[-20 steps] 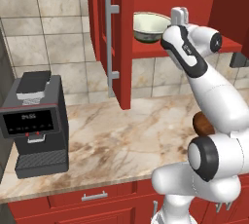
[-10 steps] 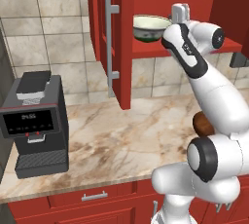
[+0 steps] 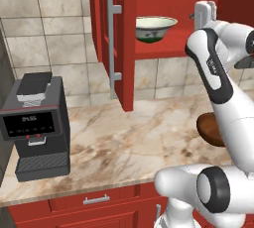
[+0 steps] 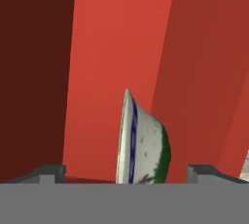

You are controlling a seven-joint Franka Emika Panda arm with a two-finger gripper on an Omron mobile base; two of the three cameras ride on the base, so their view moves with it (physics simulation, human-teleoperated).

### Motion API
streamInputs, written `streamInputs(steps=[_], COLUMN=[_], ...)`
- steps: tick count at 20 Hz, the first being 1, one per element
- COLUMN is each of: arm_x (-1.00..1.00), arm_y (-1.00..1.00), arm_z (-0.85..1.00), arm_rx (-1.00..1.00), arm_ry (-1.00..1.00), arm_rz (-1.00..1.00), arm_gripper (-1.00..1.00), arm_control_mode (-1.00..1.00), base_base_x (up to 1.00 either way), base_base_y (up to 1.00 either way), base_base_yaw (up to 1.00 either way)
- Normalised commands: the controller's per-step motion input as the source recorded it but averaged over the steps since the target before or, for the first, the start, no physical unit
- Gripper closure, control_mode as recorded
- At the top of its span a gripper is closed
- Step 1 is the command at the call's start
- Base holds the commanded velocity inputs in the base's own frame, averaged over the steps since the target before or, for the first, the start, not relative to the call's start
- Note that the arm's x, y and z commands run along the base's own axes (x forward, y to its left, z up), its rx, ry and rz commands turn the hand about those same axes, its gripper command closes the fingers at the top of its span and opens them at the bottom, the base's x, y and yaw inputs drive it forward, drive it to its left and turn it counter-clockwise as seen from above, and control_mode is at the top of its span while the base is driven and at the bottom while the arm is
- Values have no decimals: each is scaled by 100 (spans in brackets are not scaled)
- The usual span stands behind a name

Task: Open the cabinet. Pick the bowls from the counter and place them in the cabinet. Then close the cabinet.

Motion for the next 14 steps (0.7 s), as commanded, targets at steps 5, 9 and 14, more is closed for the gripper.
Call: streamInputs(steps=[5, 9, 14], arm_x=[-100, -100, -91], arm_y=[-54, -49, -33], arm_z=[1, -12, -53], arm_rx=[-18, -34, -49], arm_ry=[7, 11, 21], arm_rz=[0, 0, 4], arm_gripper=[-100, -100, -100], arm_control_mode=[-100, -100, -100], base_base_x=[0, 0, 0], base_base_y=[0, 0, 0], base_base_yaw=[0, 0, 0])
